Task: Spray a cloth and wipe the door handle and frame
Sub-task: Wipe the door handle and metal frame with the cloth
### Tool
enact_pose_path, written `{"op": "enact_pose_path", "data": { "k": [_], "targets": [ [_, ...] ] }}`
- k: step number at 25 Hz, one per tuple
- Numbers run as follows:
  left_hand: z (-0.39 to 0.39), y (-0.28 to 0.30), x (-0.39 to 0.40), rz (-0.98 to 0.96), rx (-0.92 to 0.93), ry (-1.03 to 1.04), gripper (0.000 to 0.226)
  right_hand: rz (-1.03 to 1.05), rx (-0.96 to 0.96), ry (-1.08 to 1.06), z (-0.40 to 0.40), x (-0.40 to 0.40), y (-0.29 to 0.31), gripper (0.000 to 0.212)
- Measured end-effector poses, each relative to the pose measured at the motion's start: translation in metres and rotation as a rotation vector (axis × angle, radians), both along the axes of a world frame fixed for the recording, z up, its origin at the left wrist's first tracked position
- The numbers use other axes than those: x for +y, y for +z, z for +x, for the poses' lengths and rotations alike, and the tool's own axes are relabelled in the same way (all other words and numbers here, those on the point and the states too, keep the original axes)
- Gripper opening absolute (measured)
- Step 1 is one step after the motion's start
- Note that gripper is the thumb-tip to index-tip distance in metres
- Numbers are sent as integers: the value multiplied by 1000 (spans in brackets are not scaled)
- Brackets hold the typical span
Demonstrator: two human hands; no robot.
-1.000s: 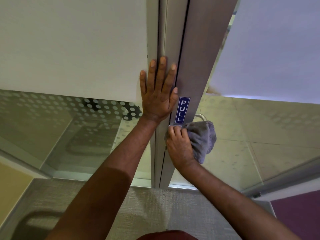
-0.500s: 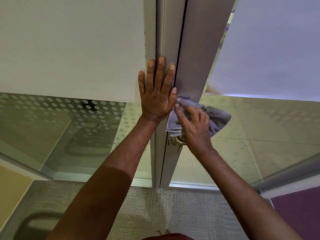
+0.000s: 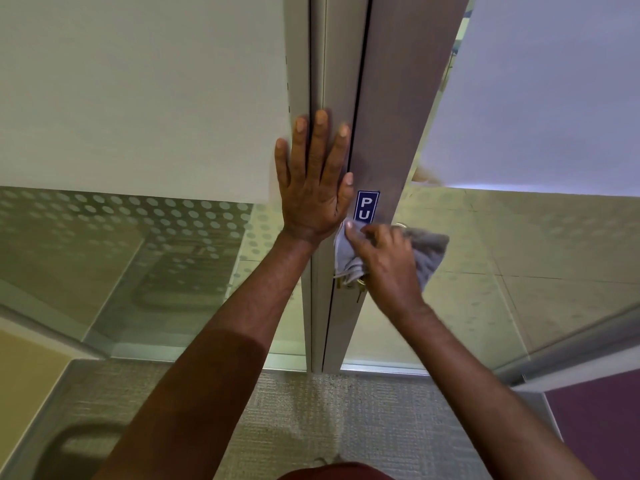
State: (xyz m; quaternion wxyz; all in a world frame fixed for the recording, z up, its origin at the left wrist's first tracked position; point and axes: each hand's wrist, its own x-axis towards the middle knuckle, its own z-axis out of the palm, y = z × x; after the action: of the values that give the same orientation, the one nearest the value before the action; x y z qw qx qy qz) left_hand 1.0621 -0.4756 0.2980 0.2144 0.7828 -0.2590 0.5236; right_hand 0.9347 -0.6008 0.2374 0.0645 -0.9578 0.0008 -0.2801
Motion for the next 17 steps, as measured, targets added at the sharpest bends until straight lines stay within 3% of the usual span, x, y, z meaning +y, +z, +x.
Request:
{"op": "enact_pose_path", "data": {
  "k": [2,6,8,10,14,17],
  "targets": [
    [0,0,1,7,11,-3,56,-111,174,-18,-3,9,-22,79],
    [1,1,1,5,1,-7,55,-216,255,-20,-4,18,-16,63],
    [1,0,1,-1,3,7,55,-166,294,32,-12,11,-7,57],
    [2,-1,1,-1,5,13,55,147,303,113,-34,0,-2,54],
    [3,-1,-1,0,-12,20,54,1195,329,207,-89,-21,14,47],
    [2,-2,-1,-22,-13,21,54,1883,319,102,-106,-20,5,38]
  ]
}}
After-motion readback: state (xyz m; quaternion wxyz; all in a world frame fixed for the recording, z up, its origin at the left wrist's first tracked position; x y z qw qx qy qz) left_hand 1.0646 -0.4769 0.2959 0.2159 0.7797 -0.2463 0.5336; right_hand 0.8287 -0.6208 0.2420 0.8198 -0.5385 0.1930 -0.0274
